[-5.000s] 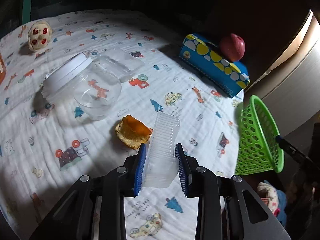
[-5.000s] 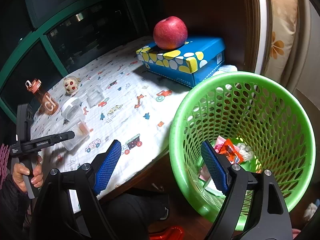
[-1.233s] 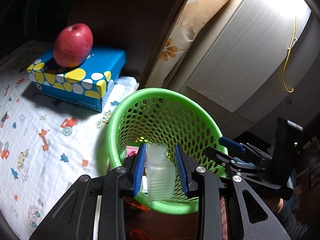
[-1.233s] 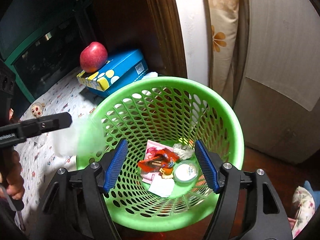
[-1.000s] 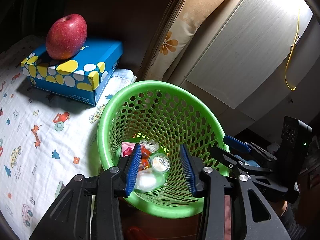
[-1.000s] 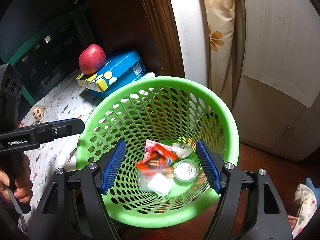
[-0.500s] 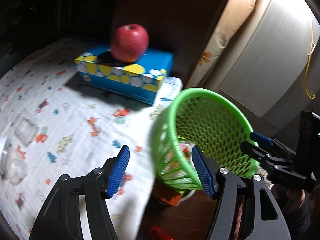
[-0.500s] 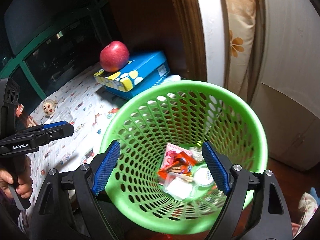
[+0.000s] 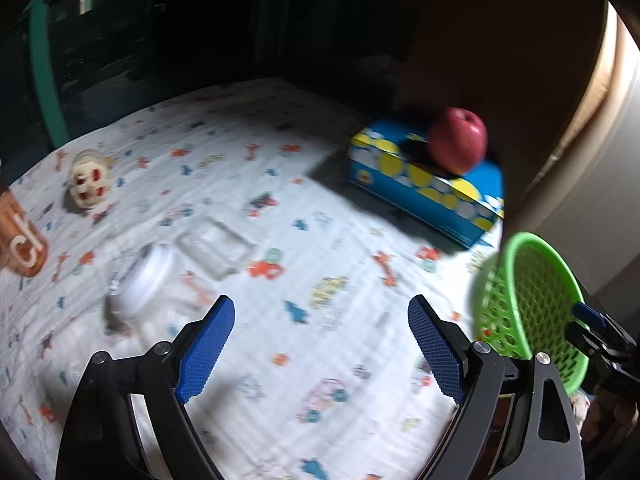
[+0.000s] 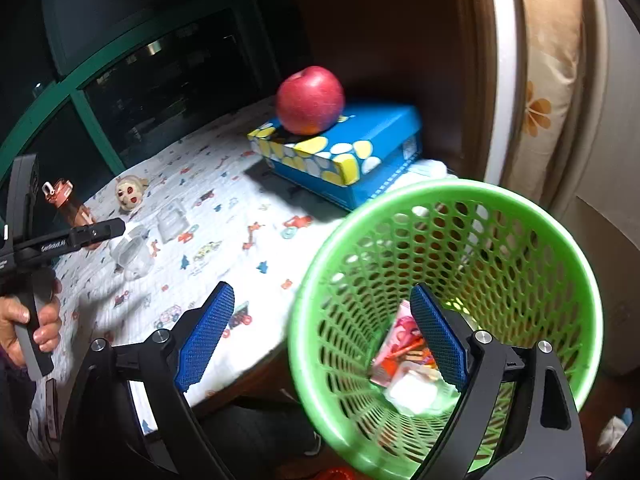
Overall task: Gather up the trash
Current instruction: 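Move both tools back over the bed toward the white lid and clear cup, then grasp the white round cup lid with the left gripper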
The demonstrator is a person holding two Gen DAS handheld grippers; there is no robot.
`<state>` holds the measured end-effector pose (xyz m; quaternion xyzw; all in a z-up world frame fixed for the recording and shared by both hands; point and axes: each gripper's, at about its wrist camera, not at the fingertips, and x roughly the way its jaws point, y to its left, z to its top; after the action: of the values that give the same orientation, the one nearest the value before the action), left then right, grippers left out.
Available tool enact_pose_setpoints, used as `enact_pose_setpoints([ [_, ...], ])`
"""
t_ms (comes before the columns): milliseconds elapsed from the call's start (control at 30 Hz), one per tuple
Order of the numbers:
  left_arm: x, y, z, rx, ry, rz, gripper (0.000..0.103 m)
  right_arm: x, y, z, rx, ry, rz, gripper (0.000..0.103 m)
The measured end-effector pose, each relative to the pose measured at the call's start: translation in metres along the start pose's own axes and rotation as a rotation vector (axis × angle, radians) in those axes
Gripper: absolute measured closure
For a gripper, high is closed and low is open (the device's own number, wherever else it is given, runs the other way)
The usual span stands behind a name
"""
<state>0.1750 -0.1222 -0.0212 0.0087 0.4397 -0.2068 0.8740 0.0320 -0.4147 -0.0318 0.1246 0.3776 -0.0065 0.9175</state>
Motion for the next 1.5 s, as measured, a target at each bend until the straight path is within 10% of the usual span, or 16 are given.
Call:
enact_pose_setpoints([
  [467, 0.035, 0.143, 0.020, -0.249, 0.081, 0.090, 0.016, 0.046, 0.067, 0.020, -0.086, 0.050, 0.086, 0.012],
  [1033, 0.070, 0.178, 0.020, -0.344, 0.135, -0.003, 0.016, 0.090, 0.126, 0.032, -0.166, 0.106, 0.162, 0.012],
  [1500, 0.068, 0.183, 0.022, -0.348, 0.109, -0.075, 0.040, 0.107, 0.161, 0.031, -0.228, 0.133, 0.198, 0.012],
])
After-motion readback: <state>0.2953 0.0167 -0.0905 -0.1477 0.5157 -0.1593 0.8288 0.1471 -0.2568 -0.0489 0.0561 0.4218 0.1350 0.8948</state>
